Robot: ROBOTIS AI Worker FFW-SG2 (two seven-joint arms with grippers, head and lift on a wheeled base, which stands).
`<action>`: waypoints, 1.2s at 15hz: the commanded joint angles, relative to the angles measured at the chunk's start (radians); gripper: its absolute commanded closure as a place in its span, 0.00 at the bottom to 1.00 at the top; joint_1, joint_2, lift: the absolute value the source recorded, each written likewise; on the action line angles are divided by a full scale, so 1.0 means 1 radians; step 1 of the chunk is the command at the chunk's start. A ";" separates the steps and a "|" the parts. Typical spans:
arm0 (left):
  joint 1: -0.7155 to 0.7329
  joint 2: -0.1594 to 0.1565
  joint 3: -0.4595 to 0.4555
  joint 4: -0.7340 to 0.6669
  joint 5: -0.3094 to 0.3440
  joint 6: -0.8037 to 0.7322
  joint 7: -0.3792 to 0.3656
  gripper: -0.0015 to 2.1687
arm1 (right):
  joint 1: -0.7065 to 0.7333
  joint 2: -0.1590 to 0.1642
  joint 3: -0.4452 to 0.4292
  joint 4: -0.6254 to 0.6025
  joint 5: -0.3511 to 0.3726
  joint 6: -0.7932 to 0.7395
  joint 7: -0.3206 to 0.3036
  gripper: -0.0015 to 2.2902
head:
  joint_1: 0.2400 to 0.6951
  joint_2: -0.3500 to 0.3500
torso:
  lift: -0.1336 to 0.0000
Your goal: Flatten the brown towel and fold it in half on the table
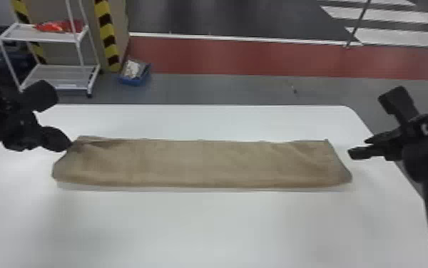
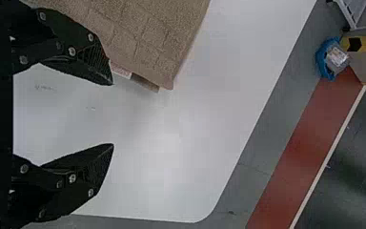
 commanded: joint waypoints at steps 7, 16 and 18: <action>0.092 0.001 0.089 -0.103 0.066 -0.052 0.079 0.03 | 0.020 0.002 0.000 -0.023 -0.002 0.029 0.000 0.02 | 1.00 0.34 | 0.04; 0.212 -0.006 0.249 -0.241 0.220 0.007 0.107 0.04 | 0.061 0.002 -0.029 -0.116 -0.088 0.127 -0.001 0.02 | 1.00 0.36 | 0.04; 0.244 -0.018 0.295 -0.271 0.242 0.050 0.108 0.04 | 0.079 0.000 -0.055 -0.153 -0.142 0.160 -0.001 0.01 | 1.00 0.36 | 0.04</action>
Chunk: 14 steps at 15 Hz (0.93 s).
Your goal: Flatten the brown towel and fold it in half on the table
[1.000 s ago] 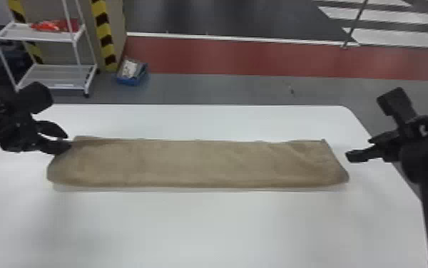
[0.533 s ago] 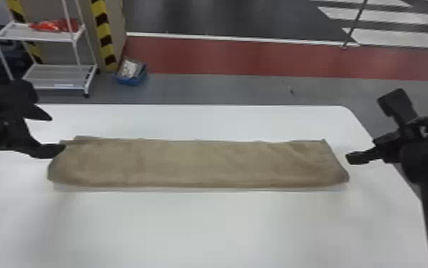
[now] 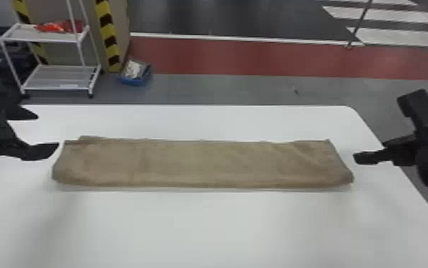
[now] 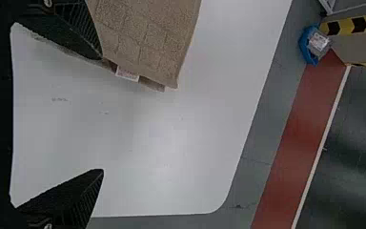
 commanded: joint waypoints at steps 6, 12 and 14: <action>0.058 -0.018 0.064 -0.070 0.087 0.145 0.016 0.04 | 0.049 -0.002 -0.068 -0.068 -0.140 0.116 -0.025 0.00 | 1.00 0.38 | 0.04; 0.073 -0.018 0.072 -0.095 0.083 0.160 0.016 0.04 | 0.058 -0.002 -0.071 -0.085 -0.166 0.144 -0.038 0.00 | 1.00 0.38 | 0.04; 0.075 -0.018 0.072 -0.096 0.080 0.160 0.016 0.04 | 0.058 -0.002 -0.071 -0.085 -0.166 0.147 -0.038 0.00 | 1.00 0.38 | 0.04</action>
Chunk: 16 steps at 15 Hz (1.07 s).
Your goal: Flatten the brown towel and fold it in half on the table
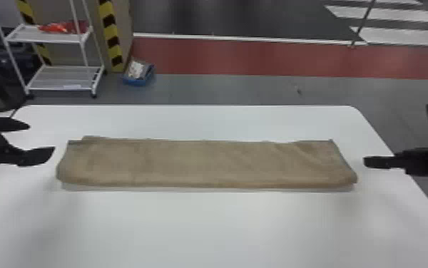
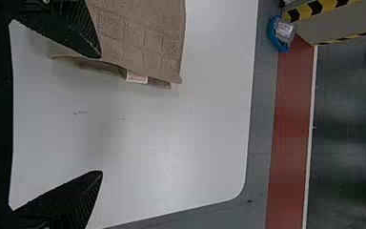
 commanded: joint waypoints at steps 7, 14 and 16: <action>0.005 0.003 0.000 -0.003 -0.004 -0.003 0.000 0.04 | 0.007 0.002 0.000 -0.014 -0.002 0.010 0.000 0.00 | 1.00 0.38 | 0.04; 0.012 0.002 0.000 -0.014 -0.008 0.000 -0.003 0.04 | 0.028 -0.003 -0.006 -0.040 -0.017 0.023 0.000 0.00 | 1.00 0.38 | 0.04; 0.012 0.003 0.000 -0.014 -0.010 0.000 -0.003 0.04 | 0.028 -0.004 -0.008 -0.040 -0.019 0.023 0.000 0.00 | 1.00 0.38 | 0.04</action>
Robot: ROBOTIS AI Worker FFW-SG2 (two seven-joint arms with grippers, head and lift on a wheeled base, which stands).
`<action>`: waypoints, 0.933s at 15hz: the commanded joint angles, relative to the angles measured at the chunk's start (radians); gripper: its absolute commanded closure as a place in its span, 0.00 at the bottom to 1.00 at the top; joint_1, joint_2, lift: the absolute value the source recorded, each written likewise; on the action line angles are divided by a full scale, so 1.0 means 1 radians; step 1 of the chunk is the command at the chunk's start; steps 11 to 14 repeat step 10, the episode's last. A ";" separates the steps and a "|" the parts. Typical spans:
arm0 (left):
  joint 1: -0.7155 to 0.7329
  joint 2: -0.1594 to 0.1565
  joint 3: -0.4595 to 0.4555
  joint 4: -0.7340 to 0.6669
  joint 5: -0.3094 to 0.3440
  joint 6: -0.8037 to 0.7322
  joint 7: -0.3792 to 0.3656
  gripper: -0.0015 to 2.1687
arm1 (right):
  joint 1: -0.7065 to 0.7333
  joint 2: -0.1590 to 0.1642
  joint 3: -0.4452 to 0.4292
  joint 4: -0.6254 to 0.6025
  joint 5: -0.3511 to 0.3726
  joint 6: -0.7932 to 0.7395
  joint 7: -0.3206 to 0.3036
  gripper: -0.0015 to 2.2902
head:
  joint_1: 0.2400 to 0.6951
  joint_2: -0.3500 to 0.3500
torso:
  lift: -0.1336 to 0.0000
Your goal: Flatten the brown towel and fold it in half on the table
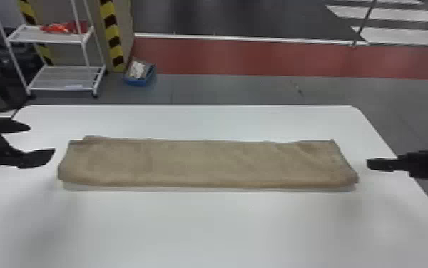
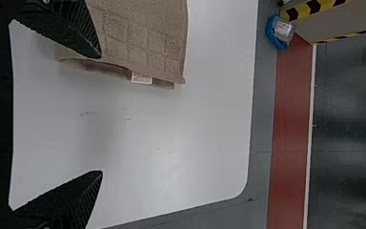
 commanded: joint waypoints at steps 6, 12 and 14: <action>0.008 -0.001 0.002 -0.001 -0.002 0.000 0.002 0.04 | 0.003 -0.004 -0.001 -0.001 -0.005 -0.002 0.000 0.00 | 1.00 0.38 | 0.04; 0.008 0.001 0.003 -0.001 -0.002 0.000 0.002 0.04 | -0.002 -0.004 -0.001 -0.001 -0.005 0.001 0.000 0.00 | 1.00 0.38 | 0.04; 0.008 0.001 0.003 -0.001 -0.002 0.000 0.002 0.04 | -0.002 -0.004 -0.001 -0.001 -0.005 0.001 0.000 0.00 | 1.00 0.38 | 0.04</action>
